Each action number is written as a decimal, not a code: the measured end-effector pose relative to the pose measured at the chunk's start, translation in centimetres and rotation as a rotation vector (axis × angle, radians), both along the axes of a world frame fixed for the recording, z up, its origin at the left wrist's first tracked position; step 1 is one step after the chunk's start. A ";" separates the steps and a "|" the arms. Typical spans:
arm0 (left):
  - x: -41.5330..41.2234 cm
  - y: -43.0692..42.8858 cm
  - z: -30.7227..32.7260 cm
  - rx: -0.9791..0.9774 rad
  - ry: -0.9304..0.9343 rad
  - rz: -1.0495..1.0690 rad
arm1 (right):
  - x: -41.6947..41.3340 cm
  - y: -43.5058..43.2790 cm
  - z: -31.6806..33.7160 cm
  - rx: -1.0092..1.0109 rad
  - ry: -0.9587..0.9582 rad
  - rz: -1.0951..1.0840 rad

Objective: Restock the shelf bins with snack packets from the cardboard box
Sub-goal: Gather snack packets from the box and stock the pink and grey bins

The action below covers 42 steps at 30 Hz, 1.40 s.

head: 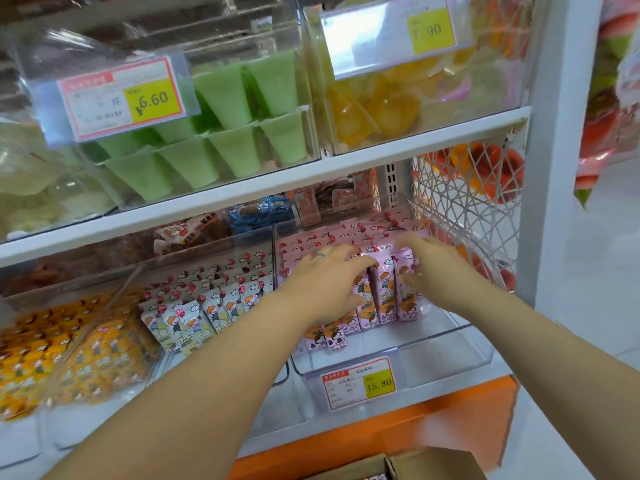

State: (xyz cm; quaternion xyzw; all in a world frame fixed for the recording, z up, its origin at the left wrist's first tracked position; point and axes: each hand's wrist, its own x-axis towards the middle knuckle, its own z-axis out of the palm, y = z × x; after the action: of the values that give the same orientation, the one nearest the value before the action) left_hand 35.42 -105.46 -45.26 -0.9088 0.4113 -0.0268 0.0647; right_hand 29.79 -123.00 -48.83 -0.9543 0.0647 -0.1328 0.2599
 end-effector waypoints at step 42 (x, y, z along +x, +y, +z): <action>0.5 -1.0 -2.1 -0.007 -0.018 -0.008 | 2.2 0.6 -0.5 -0.060 0.026 -0.032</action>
State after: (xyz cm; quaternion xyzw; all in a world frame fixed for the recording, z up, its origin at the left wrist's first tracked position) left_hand 35.95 -106.42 -47.37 -0.9071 0.4142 -0.0367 0.0653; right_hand 31.96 -122.35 -49.30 -0.9621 0.0792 -0.1266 0.2281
